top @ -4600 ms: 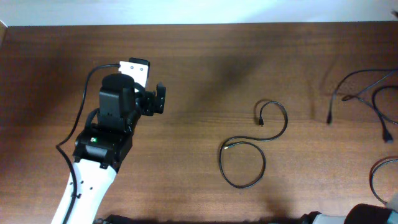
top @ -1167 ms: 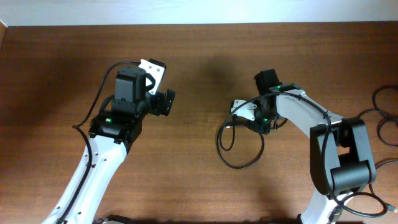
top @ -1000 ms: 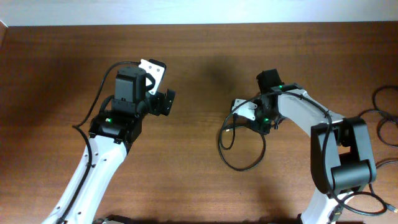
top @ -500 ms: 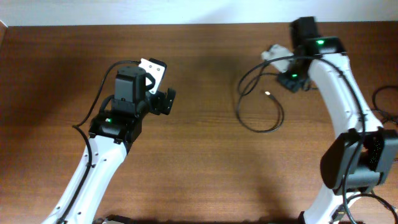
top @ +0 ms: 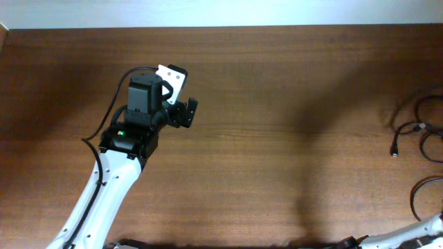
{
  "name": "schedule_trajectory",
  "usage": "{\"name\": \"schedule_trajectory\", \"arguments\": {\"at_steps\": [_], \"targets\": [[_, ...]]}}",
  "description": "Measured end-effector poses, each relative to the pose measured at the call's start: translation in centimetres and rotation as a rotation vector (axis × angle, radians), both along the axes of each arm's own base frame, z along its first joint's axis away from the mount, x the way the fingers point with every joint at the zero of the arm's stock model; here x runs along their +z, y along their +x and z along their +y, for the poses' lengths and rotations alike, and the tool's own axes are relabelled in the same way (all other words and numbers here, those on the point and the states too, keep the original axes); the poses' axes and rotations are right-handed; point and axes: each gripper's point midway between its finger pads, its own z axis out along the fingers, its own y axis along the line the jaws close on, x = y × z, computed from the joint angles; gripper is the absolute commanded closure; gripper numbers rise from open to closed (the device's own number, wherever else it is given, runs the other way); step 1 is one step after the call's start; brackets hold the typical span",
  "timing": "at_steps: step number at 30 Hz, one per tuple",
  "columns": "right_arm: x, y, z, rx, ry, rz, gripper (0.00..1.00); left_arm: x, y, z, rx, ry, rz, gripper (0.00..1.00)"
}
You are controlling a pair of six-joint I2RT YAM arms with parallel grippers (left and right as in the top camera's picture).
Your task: Untangle cables
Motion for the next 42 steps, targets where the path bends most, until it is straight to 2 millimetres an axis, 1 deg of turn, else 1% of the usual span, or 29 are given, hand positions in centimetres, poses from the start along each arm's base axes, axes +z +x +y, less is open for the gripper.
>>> {"name": "schedule_trajectory", "arguments": {"at_steps": [1, 2, 6, 8, 9, 11, 12, 13, 14, 15, 16, 17, 18, 19, 21, 22, 23, 24, 26, 29, 30, 31, 32, 34, 35, 36, 38, 41, 42], "targets": [[-3.8, -0.2, 0.4, 0.0, 0.099, 0.055, 0.96, 0.0, 0.0, 0.0, 0.0, 0.0, 0.0, 0.01], [-5.4, -0.2, 0.5, 0.0, 0.139, 0.074, 0.02, 0.0, 0.0, 0.0, -0.001, -0.001, 0.0, 0.01], [-5.9, -0.2, 0.6, -0.001, 0.151, 0.08, 0.01, 0.0, -0.1, -0.2, -0.011, -0.009, 0.003, 0.01], [-5.8, 0.5, 0.6, 0.012, 0.132, 0.07, 0.01, 0.0, -0.1, -0.2, -0.012, -0.009, 0.003, 0.01], [-5.8, 1.1, 1.1, 0.028, 0.132, 0.072, 0.01, 0.0, -0.1, -0.2, -0.012, -0.009, 0.003, 0.01], [-5.9, 2.8, 3.7, 0.091, 0.16, 0.089, 0.01, 0.0, -0.1, -0.2, -0.012, -0.009, 0.002, 0.01], [-5.7, 5.1, 6.7, 0.209, 0.166, 0.073, 0.01, 0.1, 0.0, -0.3, -0.012, -0.01, -0.002, 0.01], [-5.4, 8.1, 11.0, 0.354, 0.164, 0.054, 0.01, 0.2, 0.1, -0.3, -0.014, -0.009, -0.009, 0.01], [-5.4, 9.4, 13.7, 0.429, 0.172, 0.064, 0.01, 0.2, 0.1, -0.3, -0.023, 0.002, -0.01, 0.01], [-4.7, 12.1, 19.5, 0.592, 0.16, 0.067, 0.01, 0.2, 0.1, -0.3, -0.034, 0.014, -0.014, 0.01], [-3.0, 13.8, 24.4, 0.718, 0.132, 0.054, 0.01, 0.2, 0.1, -0.3, -0.041, 0.019, -0.015, 0.01], [2.1, 14.8, 28.6, 0.832, 0.03, -0.019, 0.01, 0.2, 0.1, -0.4, -0.049, 0.028, -0.017, 0.01], [7.0, 14.3, 30.8, 0.879, -0.057, -0.087, 0.01, 0.2, 0.1, -0.4, -0.053, 0.032, -0.019, 0.01], [13.8, 12.3, 33.4, 0.921, -0.172, -0.202, 0.02, 0.2, 0.1, -0.4, -0.058, 0.036, -0.02, 0.01], [21.1, 6.7, 36.2, 0.941, -0.286, -0.317, 0.01, 0.5, 0.0, -0.4, -0.059, 0.034, -0.029, 0.01], [23.4, 3.6, 37.7, 0.954, -0.324, -0.353, 0.01, 1.6, -0.3, -0.3, -0.058, 0.028, -0.054, 0.01], [23.7, 2.5, 38.0, 0.957, -0.327, -0.351, 0.01, 3.0, -0.7, -0.2, -0.057, 0.021, -0.092, 0.01], [25.1, -0.2, 38.6, 0.95, -0.358, -0.368, 0.02, 4.6, -1.4, -0.1, -0.056, 0.012, -0.132, 0.01], [28.3, -5.5, 39.8, 0.934, -0.447, -0.455, 0.02, 9.2, -3.6, 0.5, -0.05, -0.021, -0.257, 0.0], [32.3, -16.2, 42.2, 0.878, -0.649, -0.644, 0.01, 13.9, -8.4, 2.2, 0.012, -0.079, -0.37, 0.0], [32.2, -17.9, 42.4, 0.859, -0.678, -0.657, 0.01, 14.8, -9.3, 2.8, 0.039, -0.09, -0.396, 0.0], [32.0, -20.6, 42.7, 0.83, -0.728, -0.683, 0.01, 16.8, -11.5, 3.9, 0.083, -0.125, -0.465, 0.01], [31.1, -22.0, 42.7, 0.817, -0.74, -0.679, 0.01, 17.9, -12.7, 4.4, 0.097, -0.14, -0.506, 0.01], [28.2, -25.1, 43.1, 0.797, -0.76, -0.671, 0.01, 19.3, -15.3, 5.5, 0.127, -0.163, -0.564, 0.01], [26.8, -25.4, 43.2, 0.796, -0.741, -0.652, 0.01, 19.7, -15.9, 6.1, 0.151, -0.167, -0.586, 0.01], [23.3, -25.1, 43.1, 0.804, -0.68, -0.586, 0.01, 19.9, -16.4, 6.8, 0.187, -0.164, -0.596, 0.01], [18.8, -26.3, 43.3, 0.813, -0.642, -0.539, 0.02, 19.9, -16.8, 7.2, 0.208, -0.162, -0.6, 0.01], [17.0, -31.8, 44.8, 0.755, -0.766, -0.712, 0.01, 19.8, -16.8, 7.4, 0.218, -0.161, -0.596, 0.01], [16.5, -34.3, 45.4, 0.723, -0.837, -0.801, 0.01, 19.8, -16.8, 7.4, 0.22, -0.164, -0.597, 0.01]]}}
